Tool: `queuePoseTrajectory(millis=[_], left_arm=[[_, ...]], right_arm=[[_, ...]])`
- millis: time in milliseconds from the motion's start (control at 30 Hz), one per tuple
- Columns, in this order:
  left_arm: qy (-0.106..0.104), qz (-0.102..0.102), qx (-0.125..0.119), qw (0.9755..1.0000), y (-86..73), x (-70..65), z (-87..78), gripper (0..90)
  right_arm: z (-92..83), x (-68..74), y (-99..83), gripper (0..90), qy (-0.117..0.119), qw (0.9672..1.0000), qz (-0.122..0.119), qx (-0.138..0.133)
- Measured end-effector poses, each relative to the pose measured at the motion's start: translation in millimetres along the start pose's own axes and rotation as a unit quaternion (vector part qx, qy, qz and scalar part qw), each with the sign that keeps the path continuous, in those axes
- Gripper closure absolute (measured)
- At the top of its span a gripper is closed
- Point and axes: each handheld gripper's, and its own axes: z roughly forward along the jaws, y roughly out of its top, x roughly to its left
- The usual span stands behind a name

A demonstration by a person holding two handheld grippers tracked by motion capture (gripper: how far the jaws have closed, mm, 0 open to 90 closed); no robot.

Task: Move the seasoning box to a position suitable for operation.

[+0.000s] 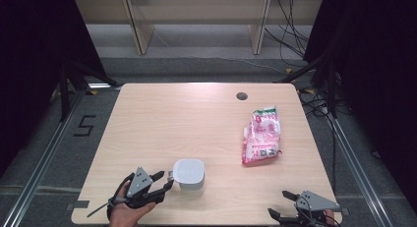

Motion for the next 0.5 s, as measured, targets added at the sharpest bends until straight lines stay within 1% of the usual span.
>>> queuePoseTrajectory(millis=[33,67,100,133,167,200,233,267,300,333,367,400,433,467,500], left_arm=[[-0.012,0.003,-0.006,0.9999,-0.1,2.2,1.7,52.7],[-0.012,0.009,-0.010,0.9998,-0.4,3.7,2.8,52.9],[-0.016,0.018,-0.013,0.9996,-0.7,6.2,4.9,55.0],[-0.024,0.034,-0.010,0.9991,-0.6,8.9,5.9,58.2],[-0.040,0.034,-0.012,0.9986,-1.4,9.8,7.9,58.5],[-0.046,0.041,-0.010,0.9981,-1.8,11.3,9.8,59.1],[-0.048,0.040,-0.014,0.9979,-1.9,11.3,11.3,60.9],[-0.047,0.047,-0.009,0.9978,-1.6,12.6,12.0,62.5],[-0.052,0.042,-0.008,0.9977,-1.8,12.4,12.8,64.2],[-0.054,0.045,-0.009,0.9975,-1.7,12.5,13.1,66.9],[-0.054,0.049,-0.007,0.9973,-1.5,11.9,12.8,69.1],[-0.050,0.048,-0.009,0.9975,-1.4,10.4,12.9,69.5],[-0.050,0.052,-0.008,0.9974,-1.0,10.4,12.6,69.6],[-0.045,0.053,-0.005,0.9976,-0.7,9.5,11.9,69.7],[-0.043,0.045,-0.006,0.9980,-0.9,7.6,12.1,69.7]], right_arm=[[0.5,0.3,0.3,24.8,0.002,1.0000,-0.004,-0.003],[1.3,0.1,0.4,24.8,0.007,0.9999,-0.007,-0.005],[1.1,0.7,0.5,24.8,0.004,1.0000,-0.005,-0.005],[1.6,1.0,0.5,24.8,0.011,0.9999,-0.002,0.001],[1.5,1.1,0.3,24.8,0.004,1.0000,-0.001,0.002],[1.6,1.4,0.3,24.8,0.004,1.0000,-0.001,0.001],[1.6,1.3,0.3,24.8,0.002,1.0000,-0.004,0.000],[2.0,0.8,0.2,24.8,0.002,1.0000,-0.007,-0.001],[1.9,0.5,0.3,24.8,0.008,0.9999,-0.006,0.000],[2.2,0.7,0.5,24.8,0.012,0.9999,-0.011,-0.001],[2.3,1.4,0.6,24.8,0.016,0.9999,-0.004,0.001],[2.7,0.6,0.5,24.8,0.017,0.9998,-0.009,0.002],[2.4,1.0,0.4,24.8,0.011,0.9999,-0.010,-0.001],[2.1,1.0,0.3,24.8,0.010,0.9999,-0.006,0.000],[2.1,1.2,0.4,24.8,0.010,0.9999,-0.006,0.001]])
